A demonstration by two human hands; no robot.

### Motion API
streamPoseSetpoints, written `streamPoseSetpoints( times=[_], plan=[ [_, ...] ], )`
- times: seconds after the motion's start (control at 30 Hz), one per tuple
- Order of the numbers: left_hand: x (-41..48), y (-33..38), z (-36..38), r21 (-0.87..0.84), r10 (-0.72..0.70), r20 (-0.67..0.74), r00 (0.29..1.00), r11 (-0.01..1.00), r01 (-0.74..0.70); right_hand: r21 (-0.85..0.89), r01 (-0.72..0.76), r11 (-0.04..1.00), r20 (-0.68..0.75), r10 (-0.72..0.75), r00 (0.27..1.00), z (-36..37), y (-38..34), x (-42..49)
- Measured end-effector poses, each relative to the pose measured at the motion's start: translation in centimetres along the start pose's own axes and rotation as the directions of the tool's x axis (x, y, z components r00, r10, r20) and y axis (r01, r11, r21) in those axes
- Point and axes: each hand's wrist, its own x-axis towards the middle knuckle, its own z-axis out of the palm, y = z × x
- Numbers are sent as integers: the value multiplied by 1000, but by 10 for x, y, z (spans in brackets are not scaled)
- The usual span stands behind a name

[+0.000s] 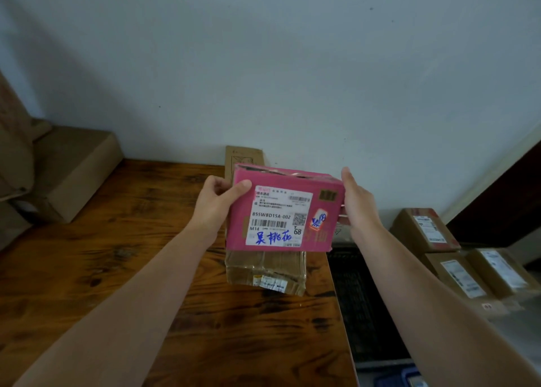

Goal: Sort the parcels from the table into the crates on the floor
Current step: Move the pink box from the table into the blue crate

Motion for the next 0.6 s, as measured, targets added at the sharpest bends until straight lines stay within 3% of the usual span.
streamPoseSetpoints(
  times=[0.13,0.27,0.6],
  plan=[
    [0,2,-2,-88,-134,-81,988,988,127,90,41,995,223,-60,973,-3,10,-12],
    [-1,1,-6,-136,-225,-30,974,966,219,270,-59,961,400,-56,915,-10,30,-23],
    [-11,-8,39,-25,-163,116,980,986,167,377,-43,925,202,-37,979,-57,64,-52]
  ],
)
